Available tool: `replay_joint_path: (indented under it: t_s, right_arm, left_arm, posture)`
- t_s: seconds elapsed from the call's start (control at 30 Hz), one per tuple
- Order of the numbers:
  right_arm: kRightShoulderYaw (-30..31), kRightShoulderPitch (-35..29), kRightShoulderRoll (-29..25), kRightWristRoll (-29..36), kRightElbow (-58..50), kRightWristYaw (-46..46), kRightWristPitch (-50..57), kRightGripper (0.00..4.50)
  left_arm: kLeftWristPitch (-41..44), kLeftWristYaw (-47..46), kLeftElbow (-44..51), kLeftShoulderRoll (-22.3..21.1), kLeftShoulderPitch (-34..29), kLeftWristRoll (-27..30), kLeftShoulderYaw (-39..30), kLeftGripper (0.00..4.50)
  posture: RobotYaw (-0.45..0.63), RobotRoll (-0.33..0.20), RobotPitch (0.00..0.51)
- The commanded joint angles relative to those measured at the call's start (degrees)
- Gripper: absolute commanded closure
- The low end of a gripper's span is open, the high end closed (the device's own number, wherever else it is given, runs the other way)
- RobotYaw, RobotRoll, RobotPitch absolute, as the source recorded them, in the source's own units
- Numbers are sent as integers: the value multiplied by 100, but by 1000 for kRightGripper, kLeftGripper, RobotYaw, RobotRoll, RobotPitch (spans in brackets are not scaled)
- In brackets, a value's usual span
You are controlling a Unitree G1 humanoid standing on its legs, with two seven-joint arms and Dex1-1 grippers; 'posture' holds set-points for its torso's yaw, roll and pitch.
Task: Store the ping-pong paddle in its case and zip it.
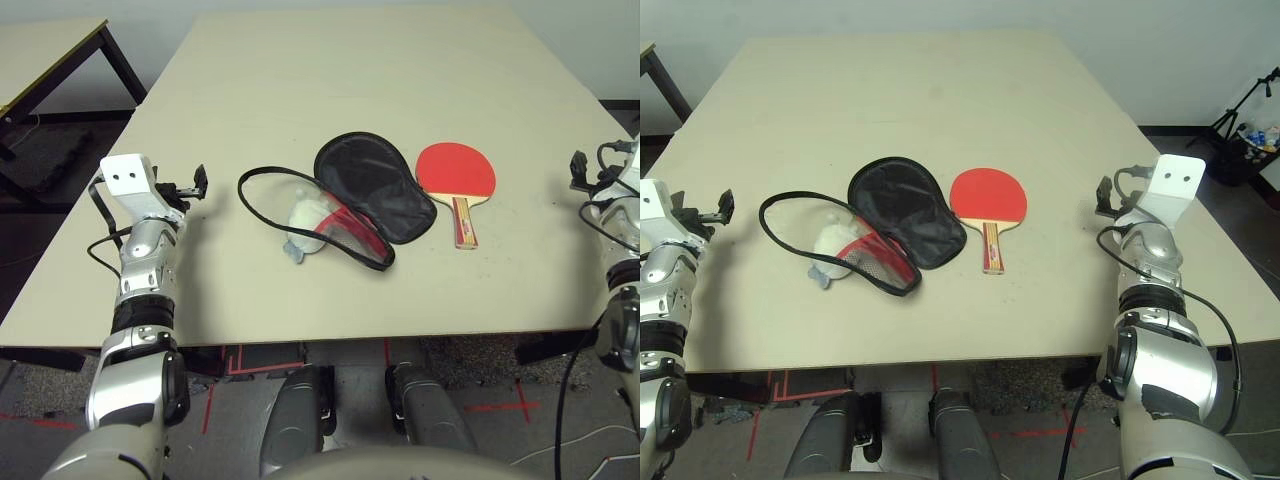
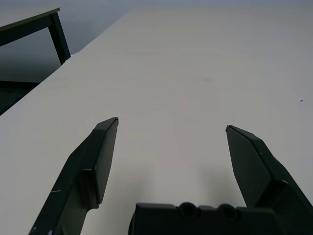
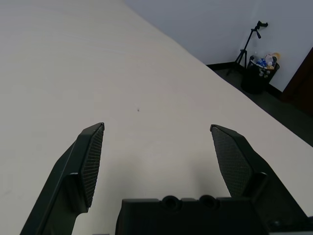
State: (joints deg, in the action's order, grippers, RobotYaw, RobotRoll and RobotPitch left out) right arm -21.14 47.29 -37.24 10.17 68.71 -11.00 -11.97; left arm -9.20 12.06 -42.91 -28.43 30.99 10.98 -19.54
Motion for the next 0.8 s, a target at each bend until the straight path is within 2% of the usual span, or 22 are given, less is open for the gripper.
replay_joint_path:
  t_s: [0.03,0.2,0.37,0.47,0.57,0.7,0.8]
  right_arm:
    - [3,8,-62,-36,153,-29,-3,16]
    - [-36,52,-43,39,122,-52,81,16]
    - [14,258,-86,54,12,-124,456,16]
    - [276,501,-115,-23,-329,-479,1501,16]
    - [483,468,-94,-32,-1057,-643,2510,16]
    - [794,181,-83,90,-2824,-818,4429,16]
    - [882,-135,21,265,-4180,-743,5763,16]
  left_arm:
    - [112,-27,91,-34,-123,32,-51,0]
    - [239,75,98,-31,-83,80,-14,0]
    - [497,464,40,-314,394,152,20,0]
    - [1151,1758,-280,-827,1531,187,372,0]
    - [1429,2579,-589,-1148,2220,4,709,0]
    - [1708,3524,-836,-1238,3002,-197,1195,0]
    - [1826,4056,-853,-1205,3182,-199,1402,0]
  posture:
    - [-66,0,126]
    - [-73,0,130]
    - [-80,0,123]
    - [-102,0,117]
    - [-126,0,110]
    - [-138,0,104]
    - [-145,0,94]
